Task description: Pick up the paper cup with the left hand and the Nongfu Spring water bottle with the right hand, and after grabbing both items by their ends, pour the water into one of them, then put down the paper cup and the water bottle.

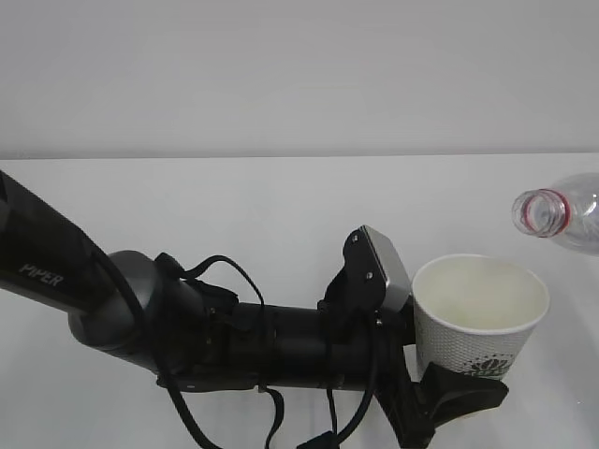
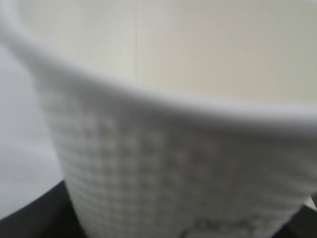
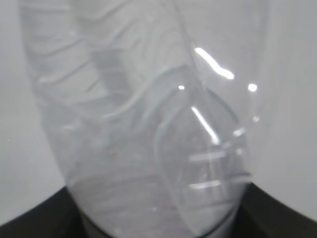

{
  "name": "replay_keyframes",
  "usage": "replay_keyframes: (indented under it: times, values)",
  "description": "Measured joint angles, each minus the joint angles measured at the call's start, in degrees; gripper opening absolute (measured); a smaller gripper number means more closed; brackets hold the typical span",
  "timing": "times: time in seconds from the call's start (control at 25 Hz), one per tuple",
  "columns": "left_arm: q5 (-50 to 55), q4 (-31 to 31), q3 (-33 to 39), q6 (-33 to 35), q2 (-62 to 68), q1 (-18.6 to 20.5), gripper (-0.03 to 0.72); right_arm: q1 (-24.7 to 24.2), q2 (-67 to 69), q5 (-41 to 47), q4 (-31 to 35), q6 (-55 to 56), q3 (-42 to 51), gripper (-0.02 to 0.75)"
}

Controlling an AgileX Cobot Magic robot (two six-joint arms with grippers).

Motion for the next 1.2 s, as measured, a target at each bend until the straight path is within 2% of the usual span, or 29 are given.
replay_keyframes:
  times: [1.2]
  values:
    - [-1.34,0.0,0.0,0.0,0.0,0.0,0.543,0.0,0.0,0.0,0.1,-8.3,0.0,0.43]
